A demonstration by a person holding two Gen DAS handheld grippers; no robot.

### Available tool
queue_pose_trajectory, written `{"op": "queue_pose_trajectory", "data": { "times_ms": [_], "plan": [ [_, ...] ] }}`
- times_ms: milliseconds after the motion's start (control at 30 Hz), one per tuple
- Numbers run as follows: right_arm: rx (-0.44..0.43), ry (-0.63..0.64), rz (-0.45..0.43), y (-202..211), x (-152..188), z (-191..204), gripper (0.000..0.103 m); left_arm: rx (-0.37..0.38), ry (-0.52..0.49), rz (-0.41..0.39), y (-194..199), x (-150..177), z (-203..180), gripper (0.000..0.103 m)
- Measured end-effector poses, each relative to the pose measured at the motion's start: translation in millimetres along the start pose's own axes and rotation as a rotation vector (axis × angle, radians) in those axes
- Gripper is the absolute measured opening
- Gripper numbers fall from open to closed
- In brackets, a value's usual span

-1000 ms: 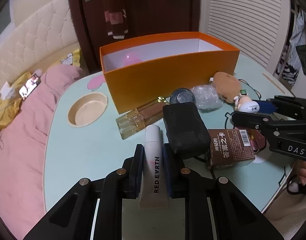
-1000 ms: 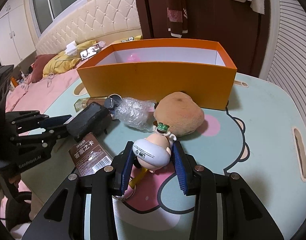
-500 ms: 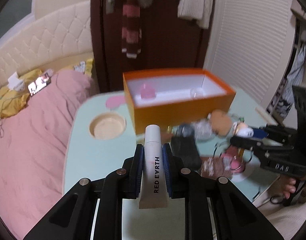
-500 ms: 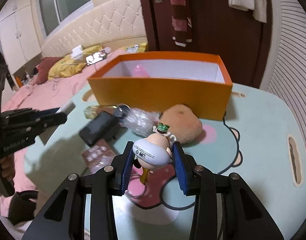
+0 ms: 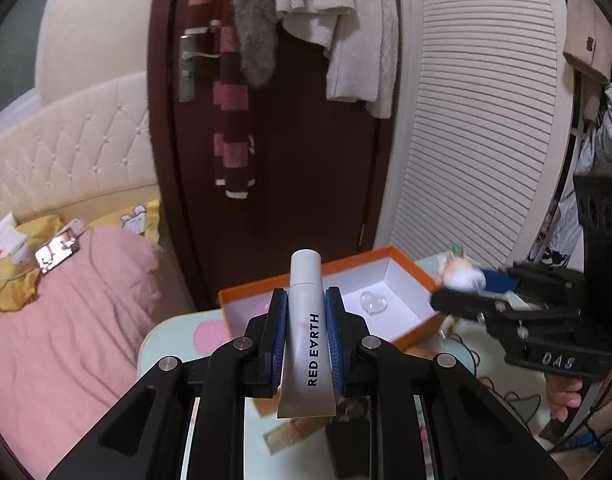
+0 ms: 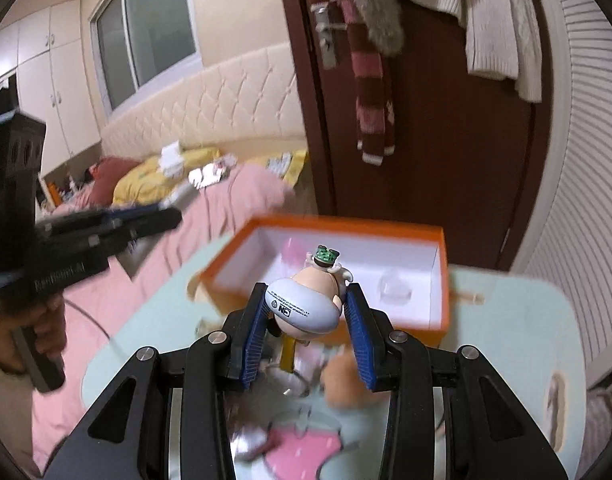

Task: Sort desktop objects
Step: 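Lower the tube into the orange box and open the left gripper while the right releases the duck there, then withdraw both open grippers from the box back over the table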

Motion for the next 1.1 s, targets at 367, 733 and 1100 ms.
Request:
{"op": "queue_pose_trajectory", "data": {
  "times_ms": [367, 733, 1100],
  "plan": [
    [0.057, -0.047, 0.016, -52, -42, -26, 0.04, 0.017, 0.026, 0.133, -76, 6, -3, 0.018],
    [0.071, -0.069, 0.204, -109, -3, -42, 0.04, 0.003, 0.025, 0.24, -113, 32, -4, 0.012],
    [0.063, -0.083, 0.218, -112, 6, -47, 0.041, 0.034, 0.05, 0.169, -96, 31, -6, 0.047]
  ]
}}
Point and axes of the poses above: each gripper's, at about its wrist camera, not at the fingertips, and y roughly against the way its jaws point, z to its left, x to its underside, the point moved 10 cm from there along -y, roughly the way its jaws point, and after that the axes turned 13 degrees about z, right-handed, at the moved point
